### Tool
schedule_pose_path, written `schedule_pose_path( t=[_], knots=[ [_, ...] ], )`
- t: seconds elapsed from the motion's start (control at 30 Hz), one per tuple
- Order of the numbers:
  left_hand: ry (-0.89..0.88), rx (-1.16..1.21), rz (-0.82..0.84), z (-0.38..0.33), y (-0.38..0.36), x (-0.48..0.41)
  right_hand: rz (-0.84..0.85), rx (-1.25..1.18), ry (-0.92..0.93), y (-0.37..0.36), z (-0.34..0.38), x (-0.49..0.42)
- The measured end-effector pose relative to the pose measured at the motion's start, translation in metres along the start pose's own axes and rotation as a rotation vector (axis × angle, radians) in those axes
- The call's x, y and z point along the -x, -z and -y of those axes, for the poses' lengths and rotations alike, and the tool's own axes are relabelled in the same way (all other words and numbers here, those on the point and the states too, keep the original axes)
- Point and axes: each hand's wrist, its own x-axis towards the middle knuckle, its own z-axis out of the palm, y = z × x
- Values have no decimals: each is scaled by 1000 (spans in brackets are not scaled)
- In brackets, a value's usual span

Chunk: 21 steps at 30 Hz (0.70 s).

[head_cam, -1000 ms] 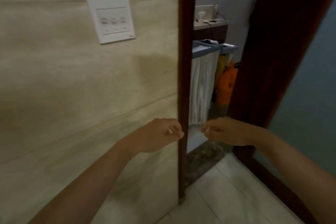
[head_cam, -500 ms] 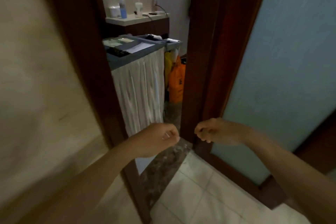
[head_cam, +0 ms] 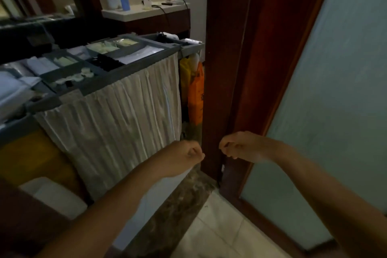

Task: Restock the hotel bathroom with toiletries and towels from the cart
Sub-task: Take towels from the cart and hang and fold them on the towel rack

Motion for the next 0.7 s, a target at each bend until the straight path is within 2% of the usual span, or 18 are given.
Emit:
schedule_pose_path(
  t=[0.17, 0.33, 0.7],
  knots=[
    [70, 7, -7, -9, 28, -67, 60, 0, 63, 60, -38, -67],
    [117, 16, -93, -3, 63, -99, 122, -33, 190, 98, -47, -131],
    [383, -31, -241, 81, 150, -119, 274, -6, 357, 109, 2, -296]
  ],
)
